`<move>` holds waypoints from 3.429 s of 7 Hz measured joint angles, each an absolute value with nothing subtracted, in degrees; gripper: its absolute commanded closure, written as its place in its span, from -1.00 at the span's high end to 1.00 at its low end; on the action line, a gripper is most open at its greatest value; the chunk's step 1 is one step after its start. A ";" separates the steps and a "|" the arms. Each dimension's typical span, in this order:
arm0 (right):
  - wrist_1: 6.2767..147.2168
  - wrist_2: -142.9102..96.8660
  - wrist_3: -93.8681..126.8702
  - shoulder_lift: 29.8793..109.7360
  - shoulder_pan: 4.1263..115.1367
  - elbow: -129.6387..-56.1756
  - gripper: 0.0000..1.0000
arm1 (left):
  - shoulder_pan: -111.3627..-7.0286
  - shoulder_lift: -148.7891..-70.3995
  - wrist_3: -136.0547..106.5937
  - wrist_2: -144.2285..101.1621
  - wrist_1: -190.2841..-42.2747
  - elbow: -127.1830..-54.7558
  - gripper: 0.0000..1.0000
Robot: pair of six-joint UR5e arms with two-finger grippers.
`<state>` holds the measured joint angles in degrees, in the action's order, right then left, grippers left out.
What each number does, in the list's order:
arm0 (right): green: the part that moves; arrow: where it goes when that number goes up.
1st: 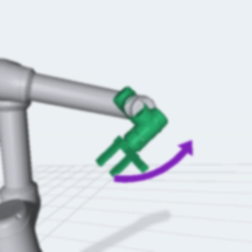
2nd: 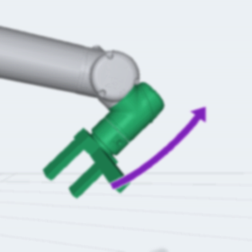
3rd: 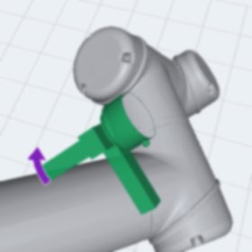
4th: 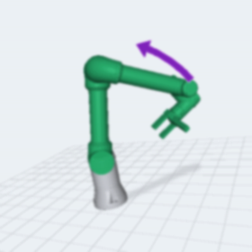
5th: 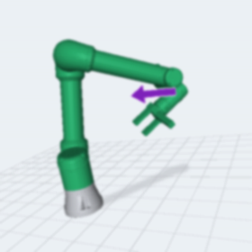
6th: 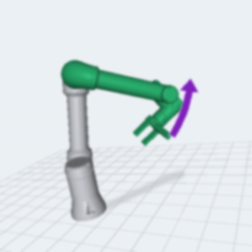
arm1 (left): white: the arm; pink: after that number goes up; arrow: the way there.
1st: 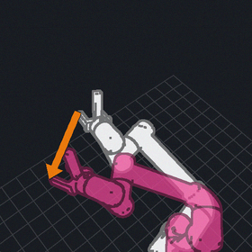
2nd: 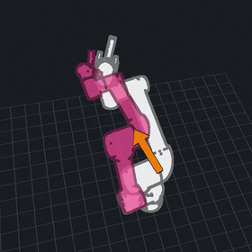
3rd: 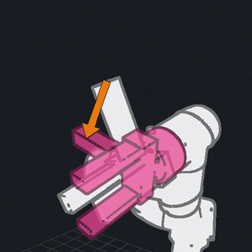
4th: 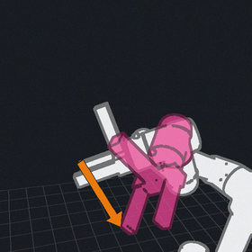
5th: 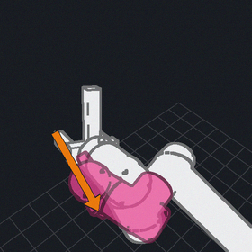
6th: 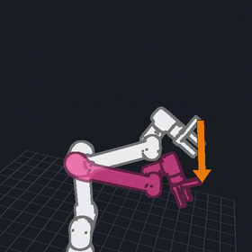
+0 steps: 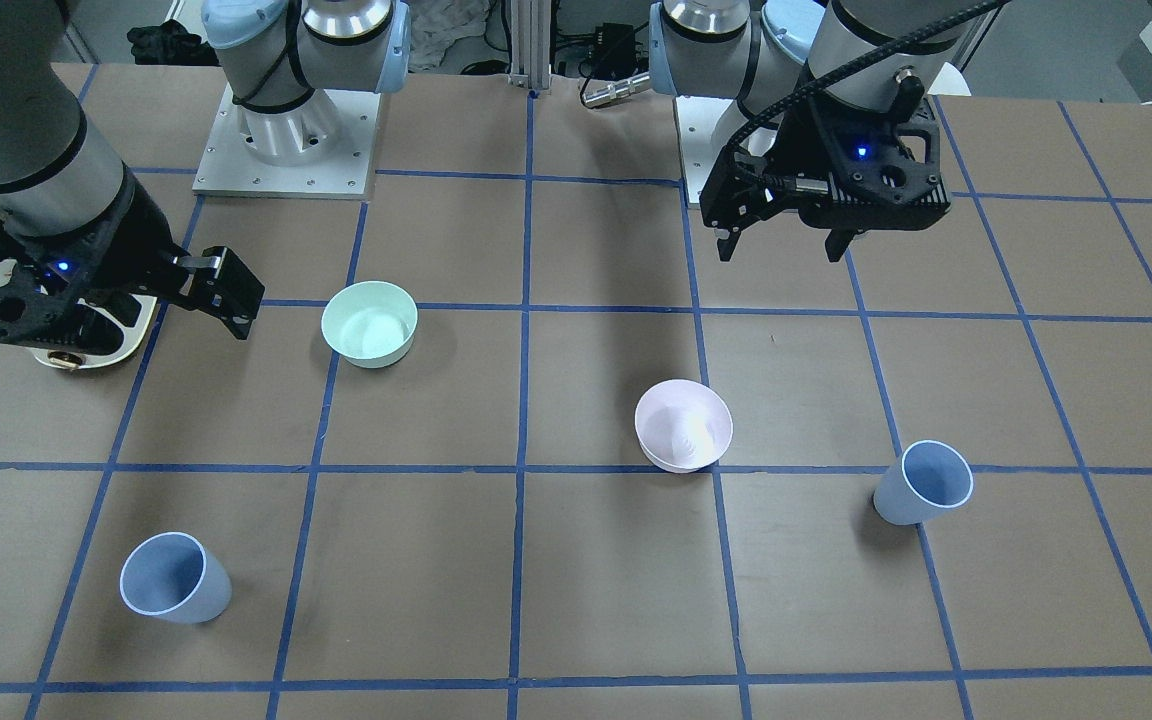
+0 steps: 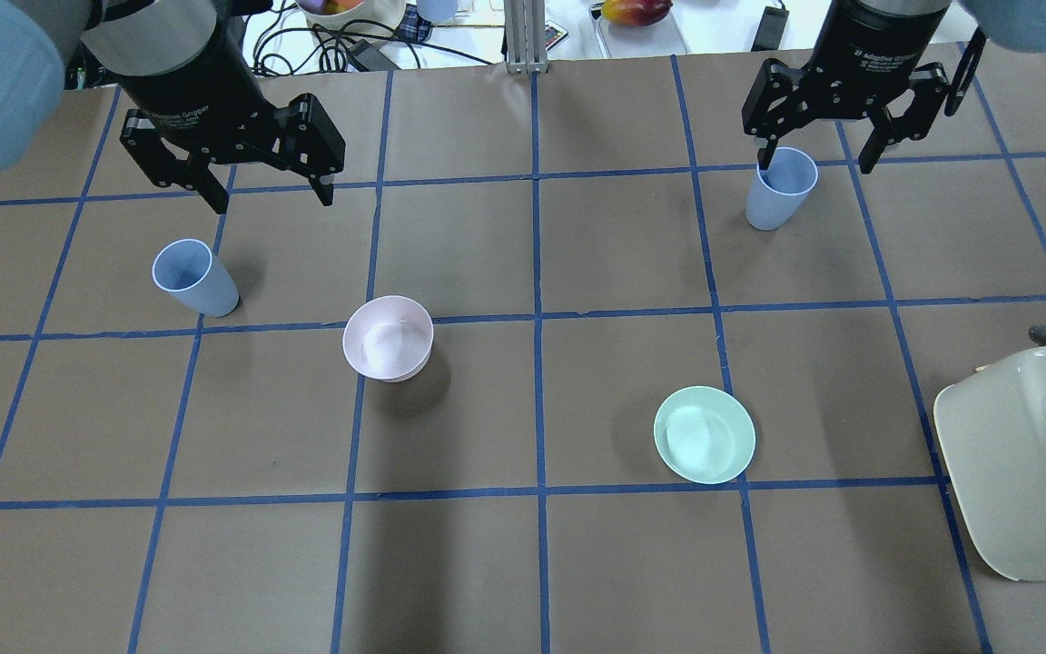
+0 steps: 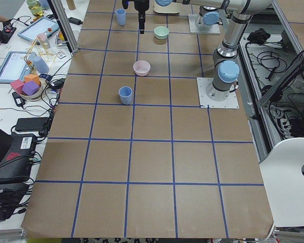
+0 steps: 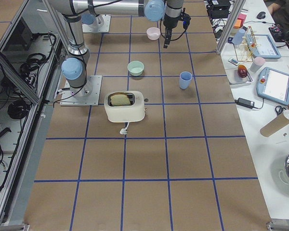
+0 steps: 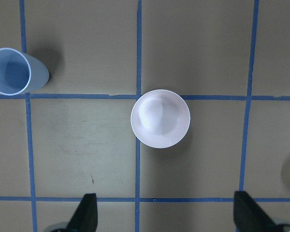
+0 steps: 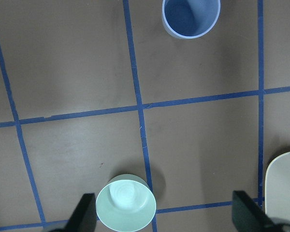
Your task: Stack blue cups with both arms
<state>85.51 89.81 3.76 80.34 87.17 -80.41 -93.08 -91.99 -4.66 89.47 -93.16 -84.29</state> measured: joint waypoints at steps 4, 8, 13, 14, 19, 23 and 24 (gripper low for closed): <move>85.70 89.56 4.14 80.65 87.19 -80.37 1.00 | -92.62 -92.33 -4.43 89.74 -92.55 -84.38 1.00; 85.61 89.42 3.98 81.13 87.23 -80.53 1.00 | -82.55 -100.59 1.57 90.49 -81.56 -91.19 1.00; 91.12 89.55 -1.00 76.00 84.22 -79.60 1.00 | -78.31 -111.90 7.89 97.56 -64.86 -96.60 -0.03; 94.99 89.70 -2.23 73.16 82.77 -78.94 1.00 | -78.26 -112.72 8.10 97.70 -64.18 -96.62 -0.85; 107.39 90.19 -6.82 61.30 79.22 -78.50 1.00 | -79.18 -112.61 7.23 100.02 -64.13 -95.87 -1.00; 110.06 89.62 -6.20 56.48 78.08 -78.46 0.80 | -90.02 -115.14 -11.01 93.29 -68.16 -83.80 -1.00; 110.14 89.58 -6.34 56.04 78.06 -78.68 0.49 | -93.75 -116.30 -17.22 91.54 -68.26 -82.27 -1.00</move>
